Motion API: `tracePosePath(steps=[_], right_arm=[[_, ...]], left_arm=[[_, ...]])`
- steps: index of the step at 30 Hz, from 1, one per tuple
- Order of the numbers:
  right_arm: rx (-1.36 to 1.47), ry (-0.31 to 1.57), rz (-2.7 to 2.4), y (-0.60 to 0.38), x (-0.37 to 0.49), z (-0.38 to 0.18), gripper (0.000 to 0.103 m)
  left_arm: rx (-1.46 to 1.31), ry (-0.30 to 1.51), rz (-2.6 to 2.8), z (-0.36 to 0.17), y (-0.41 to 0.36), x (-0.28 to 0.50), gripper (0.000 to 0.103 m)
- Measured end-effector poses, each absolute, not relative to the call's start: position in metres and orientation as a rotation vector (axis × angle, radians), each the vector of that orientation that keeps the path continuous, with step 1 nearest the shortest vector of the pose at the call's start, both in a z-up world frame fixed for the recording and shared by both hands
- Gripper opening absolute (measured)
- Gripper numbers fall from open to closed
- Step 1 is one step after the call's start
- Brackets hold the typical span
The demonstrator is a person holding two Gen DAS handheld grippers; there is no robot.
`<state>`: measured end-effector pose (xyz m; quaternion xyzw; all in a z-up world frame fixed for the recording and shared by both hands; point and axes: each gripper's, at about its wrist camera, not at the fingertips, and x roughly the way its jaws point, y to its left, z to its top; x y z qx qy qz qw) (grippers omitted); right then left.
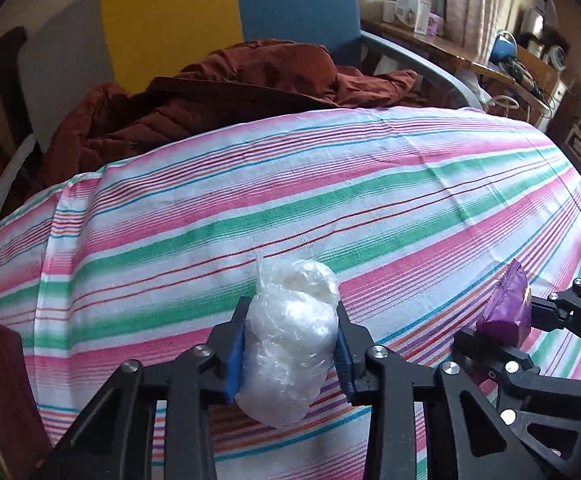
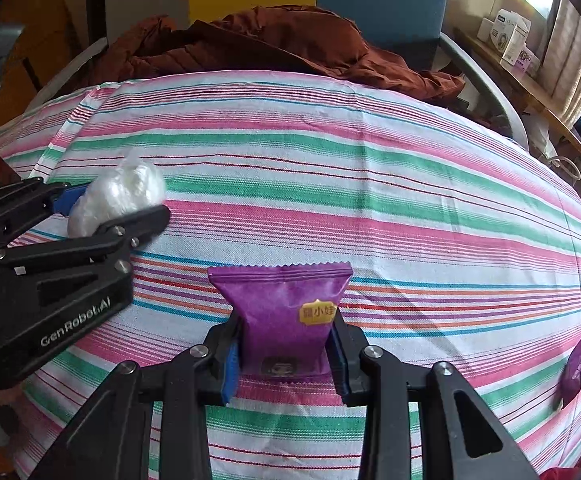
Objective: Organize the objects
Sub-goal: 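Carry the white bundle with the left gripper while the right gripper carries the purple packet to the tray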
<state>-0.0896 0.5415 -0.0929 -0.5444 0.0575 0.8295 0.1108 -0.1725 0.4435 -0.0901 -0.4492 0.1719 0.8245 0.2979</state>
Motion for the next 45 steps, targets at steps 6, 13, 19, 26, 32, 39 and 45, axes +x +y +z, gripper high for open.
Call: tracePosePath(steps=[6, 13, 19, 26, 32, 39, 45], right_arm=[[-1.587, 0.152, 2.456, 0.54, -0.09, -0.093, 0.036], [-1.592, 0.124, 2.513, 0.53, -0.092, -0.093, 0.035], [-1.601, 0.097, 2.571, 0.514, -0.092, -0.093, 0.035], [-1.599, 0.094, 2.576, 0.513, -0.092, -0.095, 0.035], [-1.599, 0.084, 2.574, 0.512, -0.093, -0.095, 0.035], [-1.591, 0.073, 2.57, 0.51, -0.093, -0.096, 0.035], [-1.577, 0.08, 2.564, 0.509, -0.092, -0.095, 0.035]], left_arm=[[-1.15, 0.456, 2.275, -0.092, 0.427, -0.136, 0.035], [-1.115, 0.381, 2.329, -0.095, 0.393, -0.097, 0.036], [-1.113, 0.347, 2.332, -0.095, 0.376, -0.083, 0.035], [-1.104, 0.333, 2.333, -0.096, 0.374, -0.081, 0.036], [-1.099, 0.327, 2.334, -0.096, 0.372, -0.081, 0.036], [-1.097, 0.325, 2.334, -0.096, 0.371, -0.081, 0.036], [-1.106, 0.345, 2.336, -0.093, 0.372, -0.079, 0.035]])
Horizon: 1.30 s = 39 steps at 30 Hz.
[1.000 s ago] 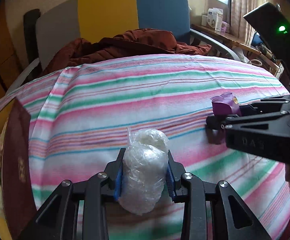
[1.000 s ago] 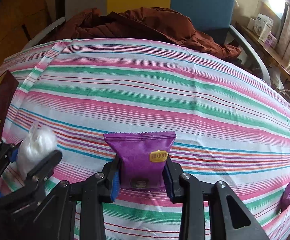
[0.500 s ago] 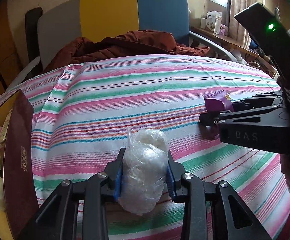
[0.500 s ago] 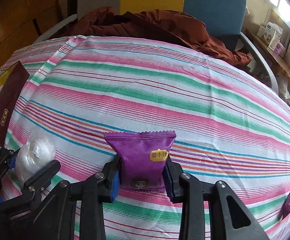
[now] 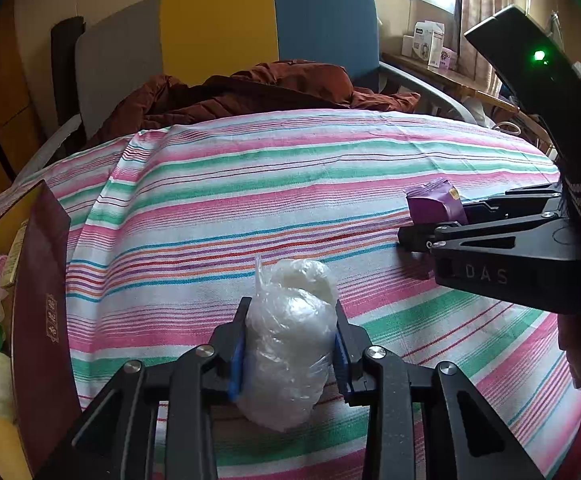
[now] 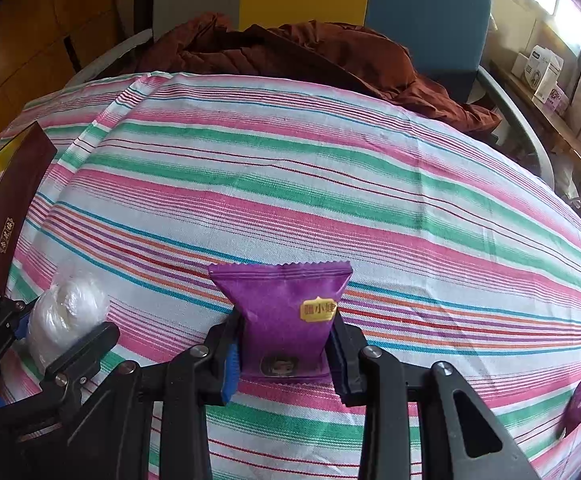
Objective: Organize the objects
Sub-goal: 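Carry the white bundle with the left gripper while the right gripper carries the purple packet to the tray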
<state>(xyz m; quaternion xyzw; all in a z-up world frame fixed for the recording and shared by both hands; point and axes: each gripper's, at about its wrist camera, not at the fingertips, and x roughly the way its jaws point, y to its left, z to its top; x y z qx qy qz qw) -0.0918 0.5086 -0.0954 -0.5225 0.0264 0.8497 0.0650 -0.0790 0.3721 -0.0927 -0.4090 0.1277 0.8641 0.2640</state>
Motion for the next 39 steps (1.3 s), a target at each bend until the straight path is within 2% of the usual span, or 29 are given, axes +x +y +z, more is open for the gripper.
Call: tracePosePath(steps=[9, 16, 26, 33, 39], right_arm=[[-1.555, 0.095, 2.556, 0.507, -0.09, -0.096, 0.034], [-1.541, 0.018, 2.53, 0.497, -0.088, -0.096, 0.034], [-1.618, 0.028, 2.438, 0.477, -0.081, -0.094, 0.034], [-1.706, 0.126, 2.458, 0.449, -0.066, -0.087, 0.033], [-1.633, 0.211, 2.594, 0.407, -0.056, -0.062, 0.033]], left_arm=[[-1.002, 0.366, 2.323, -0.051, 0.347, -0.045, 0.035], [-0.987, 0.318, 2.3, -0.026, 0.303, -0.022, 0.036], [-0.972, 0.22, 2.298, -0.006, 0.246, -0.009, 0.036], [-0.949, 0.144, 2.339, 0.005, 0.205, -0.009, 0.036], [-0.965, 0.034, 2.423, 0.012, 0.152, -0.021, 0.036]])
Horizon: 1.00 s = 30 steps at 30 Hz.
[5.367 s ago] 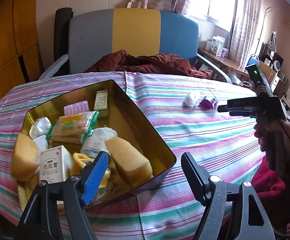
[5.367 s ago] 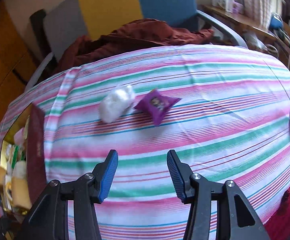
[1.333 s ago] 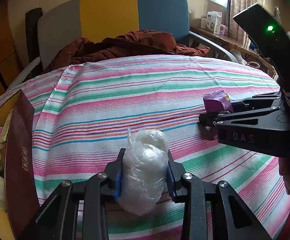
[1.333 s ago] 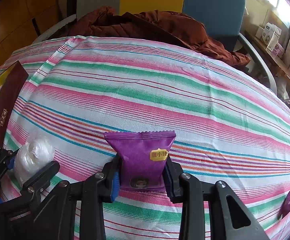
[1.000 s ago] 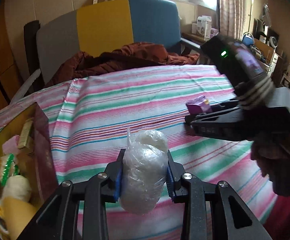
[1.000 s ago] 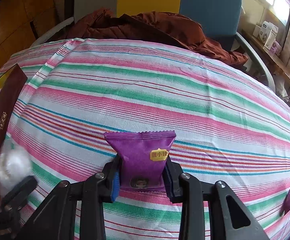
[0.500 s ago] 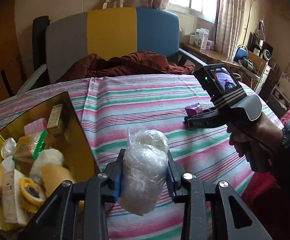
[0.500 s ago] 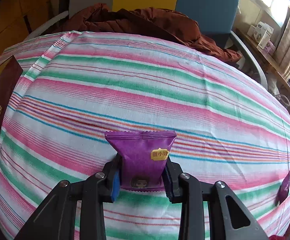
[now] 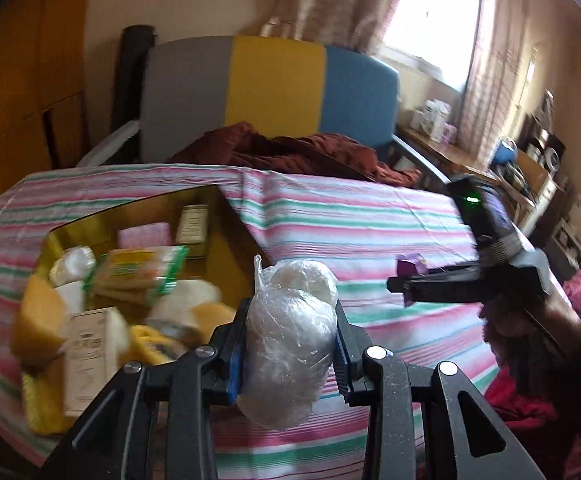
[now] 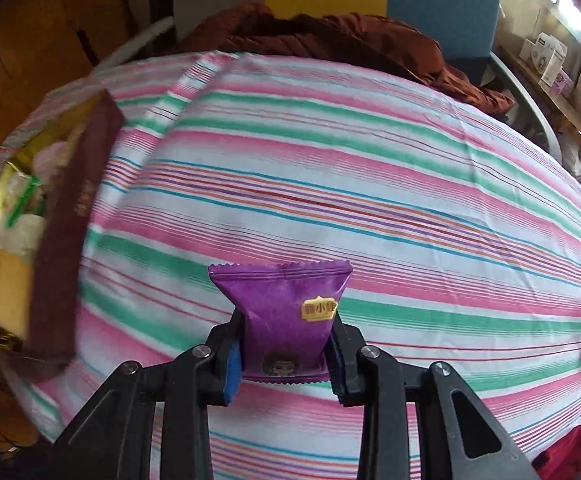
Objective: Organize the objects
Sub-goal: 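Carry the white bundle with the left gripper while the right gripper carries the purple packet to the tray, then lower both items into the tray and open both grippers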
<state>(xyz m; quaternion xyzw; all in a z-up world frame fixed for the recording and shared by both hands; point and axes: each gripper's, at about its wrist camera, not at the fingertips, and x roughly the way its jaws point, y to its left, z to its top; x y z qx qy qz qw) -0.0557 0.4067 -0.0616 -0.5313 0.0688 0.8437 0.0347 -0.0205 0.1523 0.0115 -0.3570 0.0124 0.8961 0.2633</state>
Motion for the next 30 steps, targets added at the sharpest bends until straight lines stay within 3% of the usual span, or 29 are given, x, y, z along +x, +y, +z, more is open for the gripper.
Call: tracePosePath(steps=[12, 30], right_arm=[[-1.503, 0.305, 2.946, 0.29, -0.07, -0.007, 0.033], [-1.59, 0.302, 2.94, 0.245, -0.112, -0.022, 0.034]], left_arm=[[-1.033, -0.165, 2.565, 0.008, 0.055, -0.043, 0.036], [-1.085, -0.276, 2.543, 0.0, 0.038, -0.067, 0.036]])
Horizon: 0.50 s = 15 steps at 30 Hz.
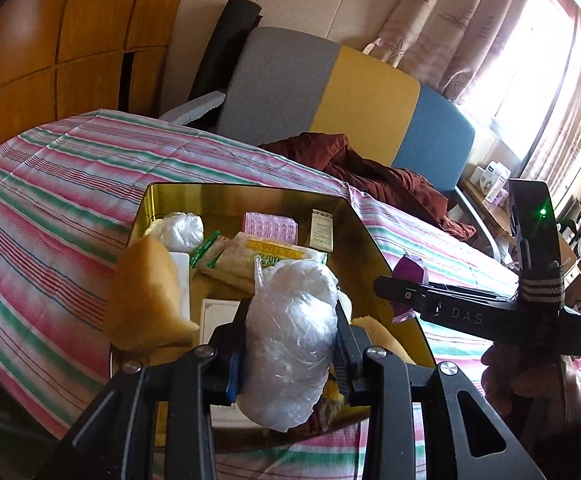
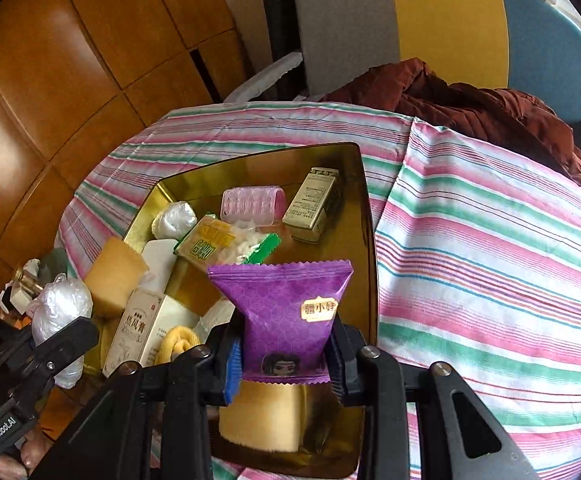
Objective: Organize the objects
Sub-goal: 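Lower both items into the tray and open both grippers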
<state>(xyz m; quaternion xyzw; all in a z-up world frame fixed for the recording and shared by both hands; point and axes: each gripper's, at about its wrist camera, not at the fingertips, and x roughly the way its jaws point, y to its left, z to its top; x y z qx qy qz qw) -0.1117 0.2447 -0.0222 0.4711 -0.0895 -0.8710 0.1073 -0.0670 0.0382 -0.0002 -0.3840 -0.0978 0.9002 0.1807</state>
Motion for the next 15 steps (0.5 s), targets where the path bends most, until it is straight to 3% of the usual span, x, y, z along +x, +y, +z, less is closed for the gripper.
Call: tracePosePath(steps=[12, 15], right_arm=[[1.404, -0.248, -2.585, 0.24, -0.132, -0.025, 0.035], [1.421, -0.276, -2.592, 0.241, -0.138, -0.026, 0.039]], left_arm=[[-1.106, -0.242, 2.522, -0.003, 0.066, -0.102, 0.037], [-1.137, -0.24, 2.522, -0.01, 0.073, -0.116, 0.045]])
